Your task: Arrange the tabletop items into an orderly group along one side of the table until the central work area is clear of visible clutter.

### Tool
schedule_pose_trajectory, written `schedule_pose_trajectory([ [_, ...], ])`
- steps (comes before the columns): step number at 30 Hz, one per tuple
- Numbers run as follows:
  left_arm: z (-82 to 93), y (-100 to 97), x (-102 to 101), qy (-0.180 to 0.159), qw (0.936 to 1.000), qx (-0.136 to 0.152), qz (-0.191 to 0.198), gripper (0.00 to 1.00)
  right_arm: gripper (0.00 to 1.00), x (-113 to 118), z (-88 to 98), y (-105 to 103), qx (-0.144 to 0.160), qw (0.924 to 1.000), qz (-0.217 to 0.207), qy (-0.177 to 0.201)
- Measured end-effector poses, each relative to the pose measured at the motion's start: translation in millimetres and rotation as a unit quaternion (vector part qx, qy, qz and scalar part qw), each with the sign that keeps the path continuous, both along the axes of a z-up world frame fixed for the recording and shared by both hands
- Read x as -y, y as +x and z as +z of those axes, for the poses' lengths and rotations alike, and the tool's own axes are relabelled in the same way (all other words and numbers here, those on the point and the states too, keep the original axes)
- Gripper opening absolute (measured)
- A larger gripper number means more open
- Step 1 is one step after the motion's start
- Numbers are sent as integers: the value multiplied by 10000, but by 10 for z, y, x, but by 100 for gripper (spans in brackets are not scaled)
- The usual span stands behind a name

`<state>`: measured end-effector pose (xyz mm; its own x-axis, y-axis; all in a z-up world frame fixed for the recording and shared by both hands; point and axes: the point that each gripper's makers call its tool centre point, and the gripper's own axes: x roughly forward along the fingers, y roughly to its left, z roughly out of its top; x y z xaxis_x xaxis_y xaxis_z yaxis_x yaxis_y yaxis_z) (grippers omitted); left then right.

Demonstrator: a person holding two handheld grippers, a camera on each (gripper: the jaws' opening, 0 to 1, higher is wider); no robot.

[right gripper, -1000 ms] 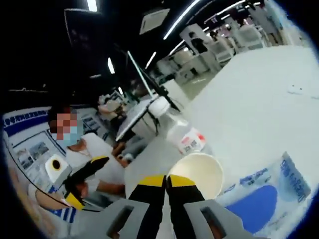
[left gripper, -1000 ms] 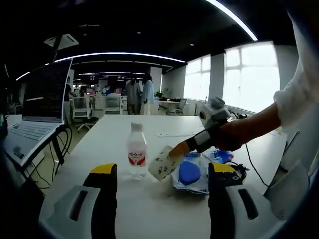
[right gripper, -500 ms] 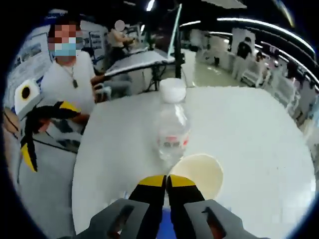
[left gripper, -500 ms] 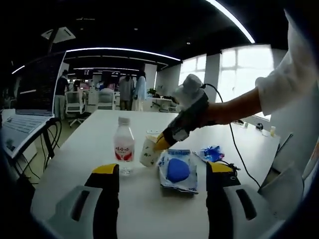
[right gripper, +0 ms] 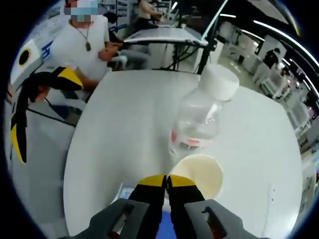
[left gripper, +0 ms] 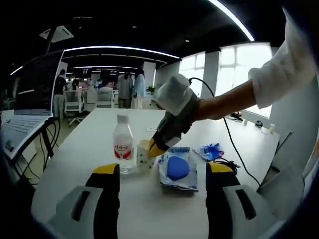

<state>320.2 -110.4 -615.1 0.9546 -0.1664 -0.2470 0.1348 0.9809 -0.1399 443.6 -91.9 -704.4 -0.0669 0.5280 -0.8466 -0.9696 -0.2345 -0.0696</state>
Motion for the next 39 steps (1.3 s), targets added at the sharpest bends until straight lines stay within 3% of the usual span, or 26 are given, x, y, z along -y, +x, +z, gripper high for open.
schedule_pose_trajectory([
  [3, 5, 5, 13, 0, 10000, 5, -33, 70, 0, 4, -34, 25, 224, 9995, 161, -122],
  [14, 24, 21, -29, -55, 10000, 45, -18, 71, 1, -39, -12, -17, -239, 9994, -247, 12],
  [18, 17, 27, -22, -75, 10000, 9, -30, 71, 14, -9, 39, 44, -102, 9993, -347, 70],
  [22, 32, 35, 8, -48, 10000, 5, -78, 71, 28, -20, 138, 91, -277, 9966, -700, 333],
  [27, 41, 73, 37, 15, 9999, -18, -106, 76, 47, 49, 281, 98, -110, 9952, -839, 495],
  [31, 28, 111, 30, -17, 9999, -108, -80, 79, 53, 73, 417, 118, 6, 9929, -918, 751],
  [33, -53, 108, -22, 215, 9991, -359, -21, 77, 56, 109, 499, 107, -21, 9912, -1007, 860],
  [39, 18, 201, -23, -68, 9996, -271, 41, 82, 58, 297, 585, 142, -86, 9870, -1265, 988],
])
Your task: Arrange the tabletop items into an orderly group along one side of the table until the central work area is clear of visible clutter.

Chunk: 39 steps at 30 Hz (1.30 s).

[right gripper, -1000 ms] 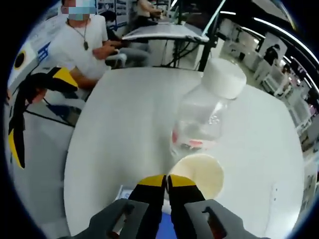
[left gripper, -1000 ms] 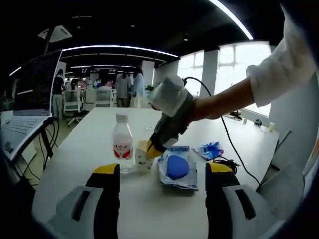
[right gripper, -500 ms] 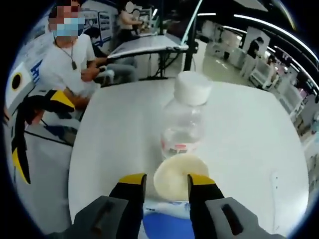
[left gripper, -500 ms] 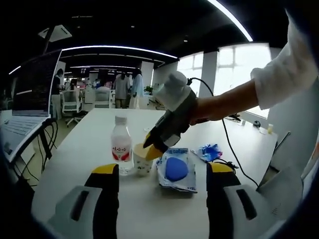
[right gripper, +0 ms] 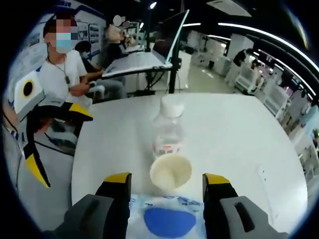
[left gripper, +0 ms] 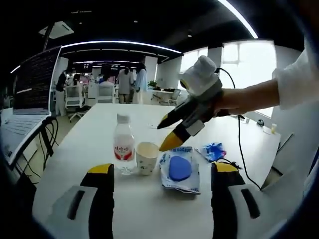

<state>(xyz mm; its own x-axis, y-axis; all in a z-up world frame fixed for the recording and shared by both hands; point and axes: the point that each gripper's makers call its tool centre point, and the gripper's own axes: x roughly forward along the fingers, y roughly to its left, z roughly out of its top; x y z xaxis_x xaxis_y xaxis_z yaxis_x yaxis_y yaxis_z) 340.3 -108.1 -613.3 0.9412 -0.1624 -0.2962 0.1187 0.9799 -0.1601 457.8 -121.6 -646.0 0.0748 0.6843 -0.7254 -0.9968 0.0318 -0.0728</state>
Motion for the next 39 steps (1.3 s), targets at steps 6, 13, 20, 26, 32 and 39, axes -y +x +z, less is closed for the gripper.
schedule_pose_trajectory([
  [6, -110, 41, 117, -100, 9993, -342, -136, 83, 59, 332, 40, 77, -36, 9995, -316, 25],
  [13, -205, 112, 163, -271, 9982, -540, -41, 82, 58, 742, 118, 280, -72, 9965, -800, 230],
  [20, -257, 152, 209, -167, 9977, -655, -99, 82, 56, 1072, 91, 463, -123, 9927, -1172, 247],
  [26, -382, 187, 257, -373, 9950, -927, -60, 78, 55, 1137, -3, 525, -148, 9926, -1194, 172],
  [32, -551, 239, 266, -550, 9908, -1228, 135, 70, 52, 1192, -160, 662, -264, 9910, -1310, 63],
  [39, -821, 230, 503, -616, 9844, -1643, -120, 68, 47, 1243, -360, 839, -509, 9856, -1610, -1],
])
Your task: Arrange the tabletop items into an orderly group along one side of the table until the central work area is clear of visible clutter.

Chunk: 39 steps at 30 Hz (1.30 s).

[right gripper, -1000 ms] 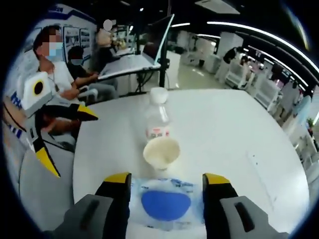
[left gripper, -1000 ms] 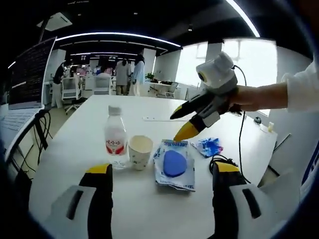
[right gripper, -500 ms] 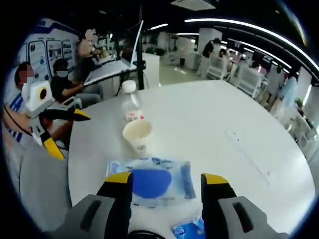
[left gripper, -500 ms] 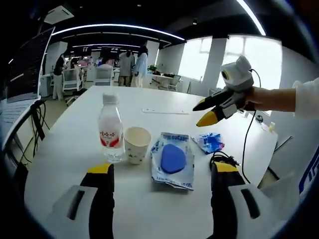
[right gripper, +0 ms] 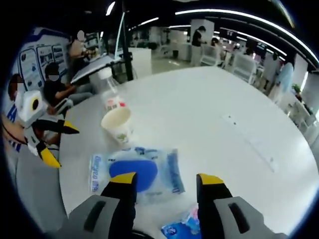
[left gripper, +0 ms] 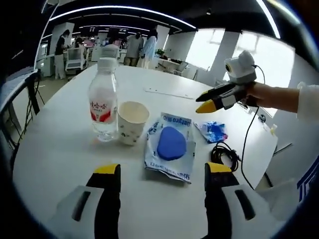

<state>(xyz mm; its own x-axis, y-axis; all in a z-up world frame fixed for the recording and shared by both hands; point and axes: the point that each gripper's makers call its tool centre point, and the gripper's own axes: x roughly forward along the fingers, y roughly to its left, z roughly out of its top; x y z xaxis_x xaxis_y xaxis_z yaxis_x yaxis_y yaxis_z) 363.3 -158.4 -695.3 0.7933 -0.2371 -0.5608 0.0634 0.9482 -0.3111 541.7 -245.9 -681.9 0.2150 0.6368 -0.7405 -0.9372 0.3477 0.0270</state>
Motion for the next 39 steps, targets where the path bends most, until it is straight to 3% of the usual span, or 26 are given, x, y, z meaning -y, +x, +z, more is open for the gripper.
schedule_pose_trajectory([
  [3, -111, 5, 58, 61, 9998, -149, -74, 69, 46, -15, -99, 42, -102, 9999, -24, 35],
  [6, -244, 0, 106, -193, 9989, -436, -6, 67, 44, 17, -278, 76, -228, 9997, -18, -112],
  [9, -382, 16, 143, -339, 9967, -738, 86, 64, 35, 39, -405, 166, -229, 9997, -103, 37],
  [14, -533, 70, 158, -433, 9944, -933, 252, 59, 40, 44, -611, 194, -551, 9982, -215, -12],
  [18, -598, 75, 195, -687, 9911, -1062, 412, 51, 36, 89, -731, 190, -657, 9975, -221, -127],
  [20, -582, 129, 220, -873, 9899, -990, 518, 45, 31, 85, -756, 175, -802, 9964, -283, -57],
  [22, -542, 205, 296, -1538, 9809, -908, 764, 43, 23, 29, -754, 96, -1110, 9932, -329, 127],
  [23, -548, 213, 300, -1681, 9777, -943, 839, 43, 15, 18, -755, 65, -1199, 9923, -288, 142],
  [26, -596, 220, 231, -1302, 9835, -964, 809, 34, 9, 1, -755, 85, -991, 9947, -202, 171],
  [30, -659, 175, 270, -1458, 9785, -1234, 774, 17, 2, -37, -748, 9, -1192, 9920, -238, 336],
  [32, -711, 132, 246, -1276, 9795, -1412, 661, 6, 1, -34, -726, -18, -1159, 9923, -226, 366],
  [35, -666, 155, 211, -1177, 9822, -1325, 621, 0, 0, -3, -668, -72, -1156, 9921, -247, 423],
  [39, -583, 162, 167, -1066, 9849, -1236, 584, 0, 0, 120, -601, -147, -1151, 9918, -261, 482],
])
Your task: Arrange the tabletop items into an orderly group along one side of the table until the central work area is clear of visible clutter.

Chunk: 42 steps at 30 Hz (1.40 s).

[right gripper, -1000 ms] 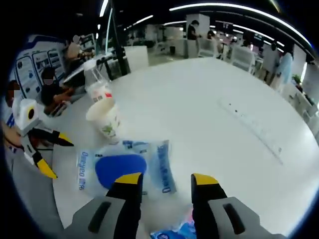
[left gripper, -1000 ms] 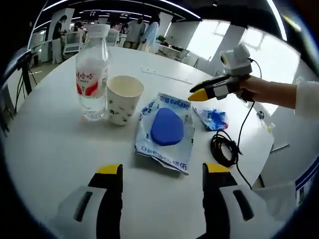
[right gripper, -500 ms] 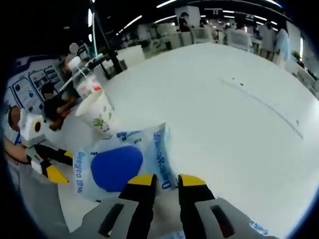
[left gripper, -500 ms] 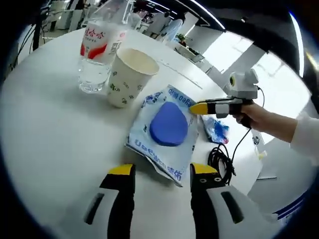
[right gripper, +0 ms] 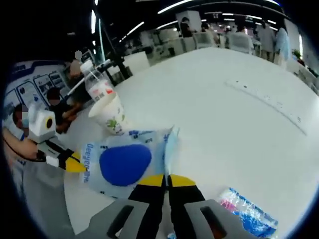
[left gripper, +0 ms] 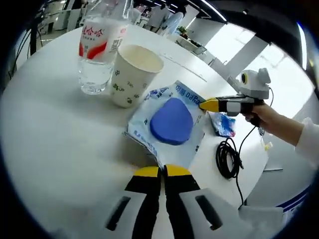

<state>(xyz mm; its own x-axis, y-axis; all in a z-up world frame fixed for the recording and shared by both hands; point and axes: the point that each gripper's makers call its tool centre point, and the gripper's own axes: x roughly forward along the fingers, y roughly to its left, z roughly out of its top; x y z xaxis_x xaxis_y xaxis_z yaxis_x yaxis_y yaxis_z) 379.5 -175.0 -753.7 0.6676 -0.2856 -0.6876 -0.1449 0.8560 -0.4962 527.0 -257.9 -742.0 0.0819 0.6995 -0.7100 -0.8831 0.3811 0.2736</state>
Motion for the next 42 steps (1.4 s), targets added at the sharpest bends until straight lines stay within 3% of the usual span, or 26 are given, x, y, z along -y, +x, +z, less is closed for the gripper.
schedule_pose_trajectory([
  [4, 90, 43, -41, -38, 9999, 99, 87, 0, 0, 153, 127, -71, 80, 9998, -121, 141],
  [7, 183, 97, -31, 410, 9974, 268, -536, 0, 0, 261, 262, -112, 148, 9993, -191, 283],
  [12, 348, 260, -43, 881, 9896, 481, -1032, 0, 0, 444, 457, -180, 265, 9958, -726, 485],
  [15, 382, 335, -30, 1246, 9813, 546, -1365, 0, 0, 529, 512, -254, 387, 9933, -927, 572],
  [22, 468, 512, -23, 1212, 9822, 541, -1328, 0, 0, 769, 487, -400, 234, 9813, -1759, 747],
  [30, 509, 660, -55, 1185, 9852, 411, -1172, 0, 0, 841, 470, -479, 387, 9745, -2070, 779],
  [38, 521, 747, -138, 1669, 9788, 324, -1142, 0, 0, 743, 438, -455, 374, 9712, -2223, 768],
  [40, 494, 743, -186, 2070, 9689, 226, -1336, 0, 0, 707, 417, -421, 400, 9710, -2236, 745],
  [41, 502, 758, -194, 2397, 9580, 240, -1554, 0, 0, 687, 400, -408, 405, 9711, -2238, 723],
  [42, 501, 772, -198, 2581, 9515, 220, -1661, 0, 0, 657, 366, -385, 420, 9717, -2227, 672],
])
